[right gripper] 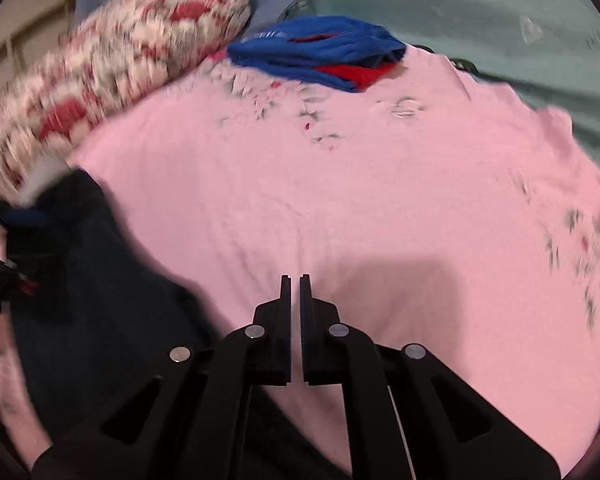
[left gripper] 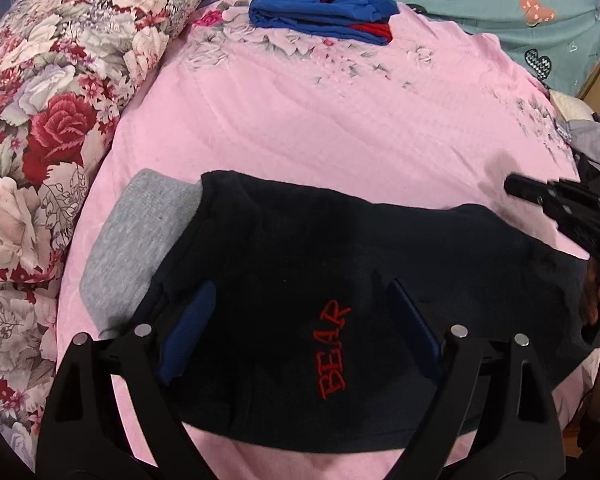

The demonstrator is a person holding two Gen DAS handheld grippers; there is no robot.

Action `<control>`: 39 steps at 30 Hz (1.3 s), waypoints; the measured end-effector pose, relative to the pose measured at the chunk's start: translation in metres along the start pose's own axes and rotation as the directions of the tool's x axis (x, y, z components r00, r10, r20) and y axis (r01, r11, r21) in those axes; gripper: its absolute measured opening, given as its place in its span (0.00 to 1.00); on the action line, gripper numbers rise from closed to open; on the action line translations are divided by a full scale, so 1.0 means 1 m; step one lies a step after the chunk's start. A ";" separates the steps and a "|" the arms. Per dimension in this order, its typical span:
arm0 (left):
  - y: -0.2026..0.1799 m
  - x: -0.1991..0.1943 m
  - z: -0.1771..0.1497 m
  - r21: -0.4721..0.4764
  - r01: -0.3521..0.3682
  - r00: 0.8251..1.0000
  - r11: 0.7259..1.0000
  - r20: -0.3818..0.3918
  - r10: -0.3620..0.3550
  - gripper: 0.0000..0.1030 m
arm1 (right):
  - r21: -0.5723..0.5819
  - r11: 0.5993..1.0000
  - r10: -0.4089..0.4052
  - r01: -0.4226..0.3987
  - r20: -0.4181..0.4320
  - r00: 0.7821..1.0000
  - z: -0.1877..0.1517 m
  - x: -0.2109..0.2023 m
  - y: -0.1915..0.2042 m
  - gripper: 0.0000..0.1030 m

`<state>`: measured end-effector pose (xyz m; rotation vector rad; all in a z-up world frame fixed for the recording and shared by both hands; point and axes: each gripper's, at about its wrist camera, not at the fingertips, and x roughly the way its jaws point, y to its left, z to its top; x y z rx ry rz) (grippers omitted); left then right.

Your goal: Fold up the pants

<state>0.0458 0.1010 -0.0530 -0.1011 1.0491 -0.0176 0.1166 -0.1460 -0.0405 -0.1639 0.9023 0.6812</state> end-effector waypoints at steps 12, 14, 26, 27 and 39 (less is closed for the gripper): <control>0.001 -0.010 -0.007 -0.010 -0.003 1.000 1.000 0.008 0.003 0.86 | 0.084 0.983 0.165 -0.165 0.000 0.986 0.004 0.006 0.006 0.05; 0.002 -0.014 -0.006 -0.006 0.000 1.000 1.000 0.021 0.000 0.86 | 0.111 0.961 0.254 -0.253 0.003 0.967 0.003 0.003 0.010 0.05; 0.015 -0.023 -0.008 -0.005 -0.038 0.999 0.999 0.020 0.038 0.87 | 0.393 0.919 0.000 -0.019 0.048 0.999 -0.074 -0.094 -0.084 0.43; 0.020 -0.026 -0.011 -0.018 -0.022 1.000 1.000 0.020 0.023 0.90 | 0.424 0.906 -0.036 0.008 0.057 0.998 -0.089 -0.114 -0.088 0.52; 0.035 -0.036 -0.026 -0.097 -0.011 1.000 0.995 -0.010 0.010 0.91 | 0.742 0.629 -0.354 0.231 0.010 0.935 -0.273 -0.263 -0.145 0.78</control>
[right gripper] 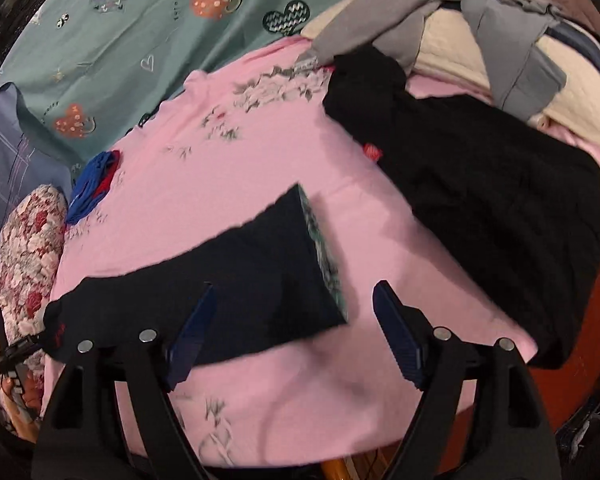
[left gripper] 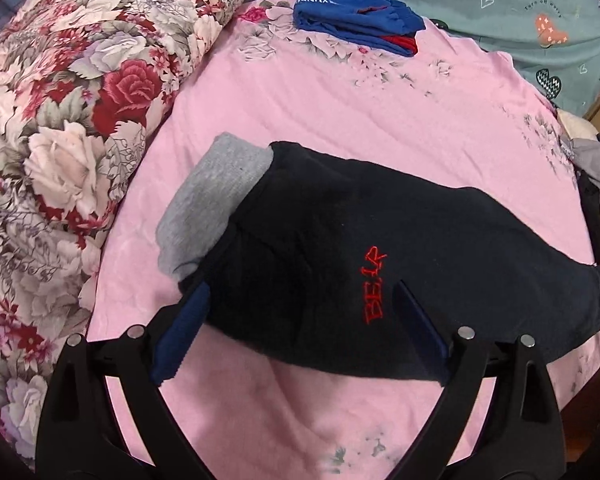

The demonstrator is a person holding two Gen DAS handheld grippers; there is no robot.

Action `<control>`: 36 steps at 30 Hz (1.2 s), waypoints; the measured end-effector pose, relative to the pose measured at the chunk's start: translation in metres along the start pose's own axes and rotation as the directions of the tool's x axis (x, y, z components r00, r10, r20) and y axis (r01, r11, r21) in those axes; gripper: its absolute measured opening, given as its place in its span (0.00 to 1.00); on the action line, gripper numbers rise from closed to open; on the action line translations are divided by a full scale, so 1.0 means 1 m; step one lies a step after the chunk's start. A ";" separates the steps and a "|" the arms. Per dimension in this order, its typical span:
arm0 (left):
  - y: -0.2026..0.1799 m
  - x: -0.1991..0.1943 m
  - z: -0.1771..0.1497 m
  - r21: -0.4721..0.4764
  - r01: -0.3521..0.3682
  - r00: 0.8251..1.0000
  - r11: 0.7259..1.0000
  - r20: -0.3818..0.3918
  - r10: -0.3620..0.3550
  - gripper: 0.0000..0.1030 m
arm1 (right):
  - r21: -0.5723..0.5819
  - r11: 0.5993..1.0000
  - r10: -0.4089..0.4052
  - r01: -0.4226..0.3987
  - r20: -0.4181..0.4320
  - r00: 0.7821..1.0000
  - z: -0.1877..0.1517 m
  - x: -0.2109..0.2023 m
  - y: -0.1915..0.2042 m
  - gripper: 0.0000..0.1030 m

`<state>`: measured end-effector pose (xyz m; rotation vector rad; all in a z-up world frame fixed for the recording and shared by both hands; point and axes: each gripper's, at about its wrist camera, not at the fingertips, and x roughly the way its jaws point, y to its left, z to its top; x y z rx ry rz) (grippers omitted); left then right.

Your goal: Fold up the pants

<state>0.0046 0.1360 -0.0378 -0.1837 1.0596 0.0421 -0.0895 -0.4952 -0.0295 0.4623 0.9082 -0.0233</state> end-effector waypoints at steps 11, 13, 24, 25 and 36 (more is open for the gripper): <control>0.046 0.007 -0.010 -0.169 -0.010 0.997 0.986 -0.076 -0.003 0.91 | 0.078 0.991 0.105 -0.105 0.006 0.994 0.000 0.054 0.023 0.86; 0.050 0.023 -0.009 -0.208 0.032 0.992 0.978 -0.116 -0.057 0.91 | 0.098 0.987 0.126 -0.129 0.033 0.991 0.002 0.061 0.024 0.86; 0.035 0.042 0.019 -0.215 0.056 0.992 0.975 -0.098 -0.078 0.24 | 0.179 0.973 0.140 -0.143 0.031 0.990 0.010 0.079 0.017 0.21; 0.032 0.039 0.021 -0.202 0.048 0.994 0.978 -0.083 -0.066 0.23 | 0.168 0.975 0.141 -0.145 0.033 0.989 0.011 0.077 0.019 0.19; 0.011 -0.034 0.080 -0.202 0.122 0.970 0.972 0.230 -0.074 0.19 | -0.055 0.952 0.306 -0.302 0.245 0.920 0.115 0.040 0.092 0.15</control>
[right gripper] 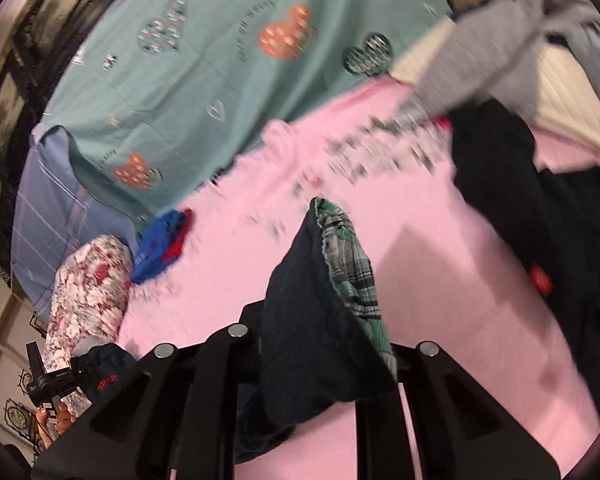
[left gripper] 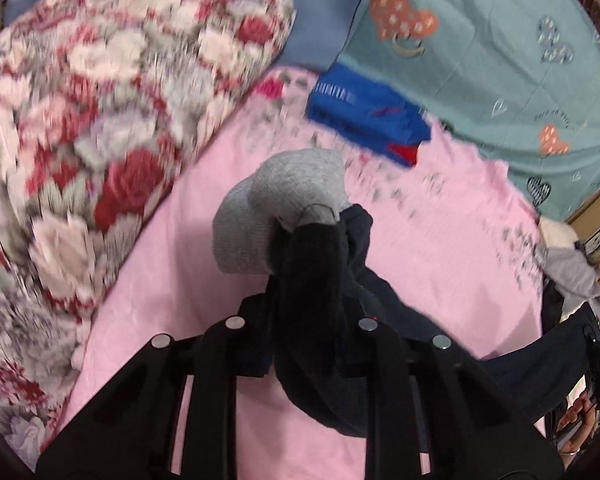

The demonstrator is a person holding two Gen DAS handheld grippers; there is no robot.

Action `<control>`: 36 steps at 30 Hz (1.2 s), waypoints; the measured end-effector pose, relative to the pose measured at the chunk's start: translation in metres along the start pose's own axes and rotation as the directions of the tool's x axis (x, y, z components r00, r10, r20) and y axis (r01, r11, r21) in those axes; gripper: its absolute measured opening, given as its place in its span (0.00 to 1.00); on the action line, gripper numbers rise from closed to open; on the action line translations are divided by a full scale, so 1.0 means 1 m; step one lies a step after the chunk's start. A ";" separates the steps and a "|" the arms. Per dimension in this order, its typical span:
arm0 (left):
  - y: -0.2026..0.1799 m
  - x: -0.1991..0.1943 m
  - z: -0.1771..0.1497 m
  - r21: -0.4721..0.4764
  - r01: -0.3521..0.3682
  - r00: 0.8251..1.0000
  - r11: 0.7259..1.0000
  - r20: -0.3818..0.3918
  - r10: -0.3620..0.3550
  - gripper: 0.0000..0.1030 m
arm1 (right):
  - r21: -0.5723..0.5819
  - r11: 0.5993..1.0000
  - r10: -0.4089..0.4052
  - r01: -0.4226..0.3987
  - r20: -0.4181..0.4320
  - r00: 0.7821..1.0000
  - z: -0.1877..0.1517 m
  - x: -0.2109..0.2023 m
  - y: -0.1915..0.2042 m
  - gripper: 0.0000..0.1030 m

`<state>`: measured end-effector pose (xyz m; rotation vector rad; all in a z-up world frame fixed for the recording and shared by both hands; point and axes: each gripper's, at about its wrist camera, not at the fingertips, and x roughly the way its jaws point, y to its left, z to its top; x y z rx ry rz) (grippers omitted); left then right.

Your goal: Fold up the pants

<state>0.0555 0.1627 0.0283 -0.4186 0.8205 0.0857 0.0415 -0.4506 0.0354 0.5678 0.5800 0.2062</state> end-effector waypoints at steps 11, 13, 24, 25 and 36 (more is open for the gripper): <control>0.040 0.055 -0.038 -0.049 -0.151 0.980 0.987 -0.139 0.143 0.24 | 0.082 0.992 -0.090 0.101 -0.127 0.988 -0.037 0.058 -0.056 0.15; 0.053 0.075 -0.050 -0.056 -0.212 0.960 0.976 -0.198 0.197 0.36 | 0.101 0.977 -0.161 0.186 -0.214 0.964 -0.055 0.079 -0.076 0.15; 0.014 -0.008 -0.029 0.050 -0.131 0.990 0.990 0.049 0.128 0.90 | -0.003 0.997 -0.071 0.071 -0.159 0.985 -0.032 0.063 0.010 0.17; 0.004 -0.006 -0.028 0.083 -0.112 0.993 0.990 0.045 0.109 0.90 | -0.033 0.998 -0.050 0.045 -0.161 0.986 -0.033 0.065 0.025 0.17; -0.005 0.075 -0.059 0.126 -0.151 0.977 0.980 -0.128 0.167 0.90 | -0.309 0.929 0.007 -0.201 -0.531 0.847 -0.163 0.176 0.165 0.83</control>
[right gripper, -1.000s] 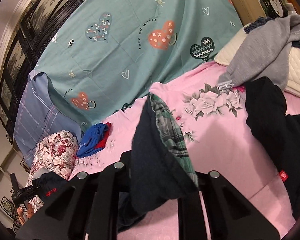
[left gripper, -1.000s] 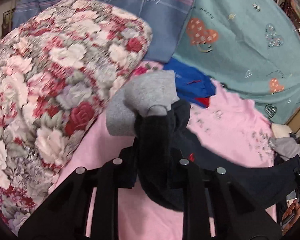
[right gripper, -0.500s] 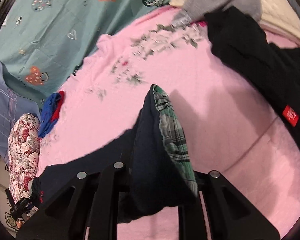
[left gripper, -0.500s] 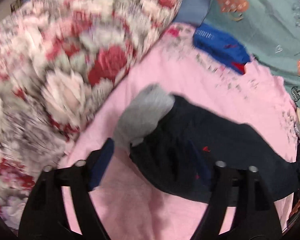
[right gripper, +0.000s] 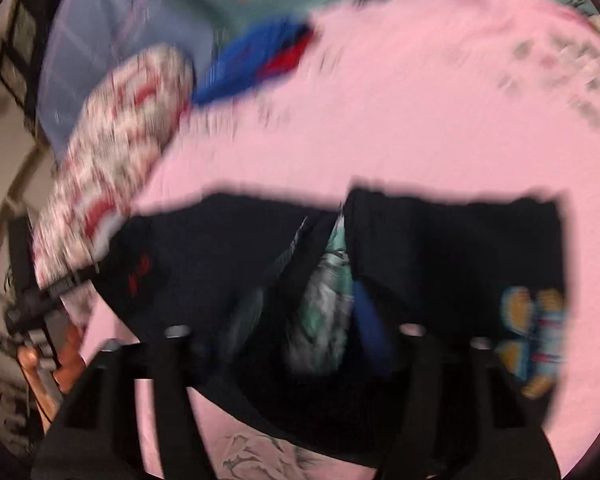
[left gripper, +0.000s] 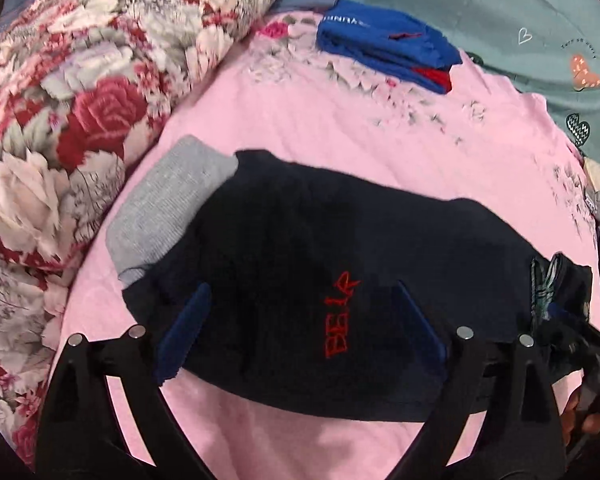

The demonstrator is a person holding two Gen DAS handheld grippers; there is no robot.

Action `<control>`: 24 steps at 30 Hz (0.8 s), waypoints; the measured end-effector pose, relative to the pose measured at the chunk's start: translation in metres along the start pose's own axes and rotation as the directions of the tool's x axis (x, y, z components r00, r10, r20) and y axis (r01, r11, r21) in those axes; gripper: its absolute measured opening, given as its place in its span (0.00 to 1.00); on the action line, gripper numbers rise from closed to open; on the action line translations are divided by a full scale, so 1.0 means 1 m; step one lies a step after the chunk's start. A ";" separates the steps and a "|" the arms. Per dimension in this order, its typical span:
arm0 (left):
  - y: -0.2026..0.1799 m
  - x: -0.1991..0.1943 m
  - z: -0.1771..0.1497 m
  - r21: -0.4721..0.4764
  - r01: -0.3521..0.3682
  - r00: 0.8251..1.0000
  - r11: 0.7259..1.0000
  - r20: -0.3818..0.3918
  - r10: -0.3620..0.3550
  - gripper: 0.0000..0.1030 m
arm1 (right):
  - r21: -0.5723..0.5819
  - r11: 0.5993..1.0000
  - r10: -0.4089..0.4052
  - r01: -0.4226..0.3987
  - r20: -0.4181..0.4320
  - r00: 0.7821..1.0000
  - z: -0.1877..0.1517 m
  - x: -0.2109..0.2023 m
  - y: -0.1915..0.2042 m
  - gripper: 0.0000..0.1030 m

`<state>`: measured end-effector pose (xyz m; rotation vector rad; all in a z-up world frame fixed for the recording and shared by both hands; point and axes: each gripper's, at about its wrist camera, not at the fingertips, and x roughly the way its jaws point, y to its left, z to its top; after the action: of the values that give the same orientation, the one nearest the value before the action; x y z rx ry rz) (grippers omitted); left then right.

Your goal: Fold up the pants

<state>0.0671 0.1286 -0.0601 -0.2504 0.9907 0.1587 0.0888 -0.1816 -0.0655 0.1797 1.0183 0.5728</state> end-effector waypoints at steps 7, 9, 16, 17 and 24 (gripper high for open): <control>-0.016 -0.017 -0.003 0.047 0.024 0.999 0.999 0.023 -0.025 0.90 | 0.080 0.976 0.197 -0.204 0.088 0.976 0.009 -0.070 -0.034 0.88; -0.034 -0.021 -0.004 0.090 0.051 0.998 0.995 0.025 -0.054 0.90 | 0.152 0.976 0.126 -0.156 0.190 0.974 0.011 -0.099 -0.071 0.50; -0.111 -0.011 -0.005 0.218 0.103 0.995 0.970 -0.025 -0.100 0.90 | 0.212 0.968 0.120 -0.133 0.074 0.990 0.024 -0.043 -0.091 0.14; -0.127 -0.012 -0.006 0.252 0.113 0.994 0.961 -0.029 -0.109 0.90 | 0.196 0.977 0.081 -0.081 0.009 0.997 0.026 -0.020 -0.084 0.14; -0.184 -0.006 -0.011 0.301 0.245 0.967 0.922 -0.139 -0.211 0.90 | 0.258 0.945 0.156 -0.199 0.177 0.972 0.019 -0.083 -0.116 0.25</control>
<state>0.1000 -0.0507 -0.0362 -0.0787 1.0661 -0.2288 0.1149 -0.3205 -0.0390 0.5596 0.9321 0.5703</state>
